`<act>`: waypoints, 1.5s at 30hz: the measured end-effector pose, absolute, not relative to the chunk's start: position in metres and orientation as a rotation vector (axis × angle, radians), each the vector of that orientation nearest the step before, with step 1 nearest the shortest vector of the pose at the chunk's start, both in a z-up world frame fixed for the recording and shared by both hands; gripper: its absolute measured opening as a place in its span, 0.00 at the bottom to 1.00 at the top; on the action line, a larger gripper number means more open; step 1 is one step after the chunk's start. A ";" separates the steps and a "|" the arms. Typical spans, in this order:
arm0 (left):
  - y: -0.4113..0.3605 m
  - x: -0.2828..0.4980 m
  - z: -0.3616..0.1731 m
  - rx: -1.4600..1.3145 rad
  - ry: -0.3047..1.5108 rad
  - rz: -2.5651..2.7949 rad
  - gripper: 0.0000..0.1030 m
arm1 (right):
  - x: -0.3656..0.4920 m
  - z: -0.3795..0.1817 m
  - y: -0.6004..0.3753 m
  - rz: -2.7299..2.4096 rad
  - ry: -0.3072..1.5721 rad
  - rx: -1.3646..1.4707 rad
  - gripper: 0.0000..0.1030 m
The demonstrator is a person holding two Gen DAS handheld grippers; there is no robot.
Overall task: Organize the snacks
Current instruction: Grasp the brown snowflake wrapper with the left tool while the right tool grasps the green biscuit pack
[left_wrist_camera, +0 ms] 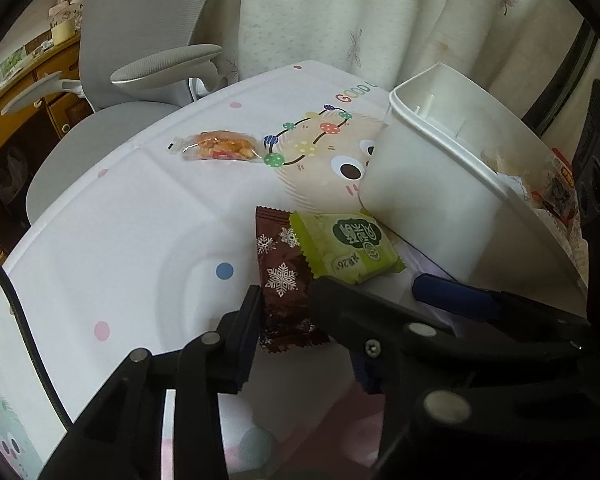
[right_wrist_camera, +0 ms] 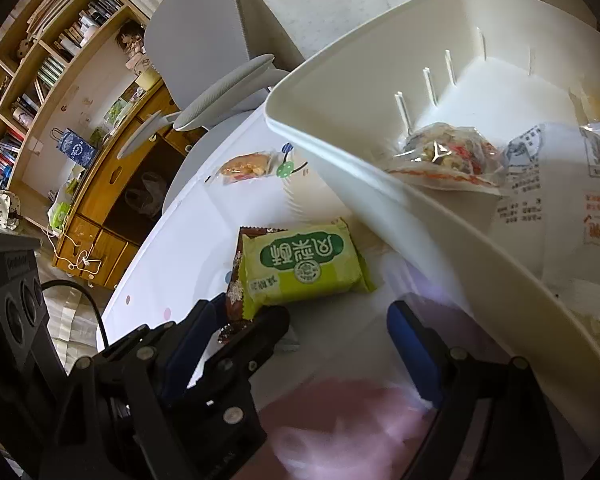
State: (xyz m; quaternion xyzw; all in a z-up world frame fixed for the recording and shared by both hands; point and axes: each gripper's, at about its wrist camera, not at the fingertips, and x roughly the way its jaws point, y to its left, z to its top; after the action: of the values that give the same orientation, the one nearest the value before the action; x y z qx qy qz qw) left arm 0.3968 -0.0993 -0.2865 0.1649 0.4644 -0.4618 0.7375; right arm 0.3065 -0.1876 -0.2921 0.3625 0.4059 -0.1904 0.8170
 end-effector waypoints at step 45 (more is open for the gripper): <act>0.016 0.395 -0.276 0.117 1.158 -0.628 0.31 | 0.336 -0.294 -0.150 -0.491 0.927 0.311 0.52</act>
State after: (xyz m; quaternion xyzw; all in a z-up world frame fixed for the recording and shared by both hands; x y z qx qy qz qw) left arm 0.3945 0.0157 -0.2759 0.0543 0.5379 -0.2914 0.7892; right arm 0.3360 -0.1497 -0.2939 0.1477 0.4407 -0.2334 0.8541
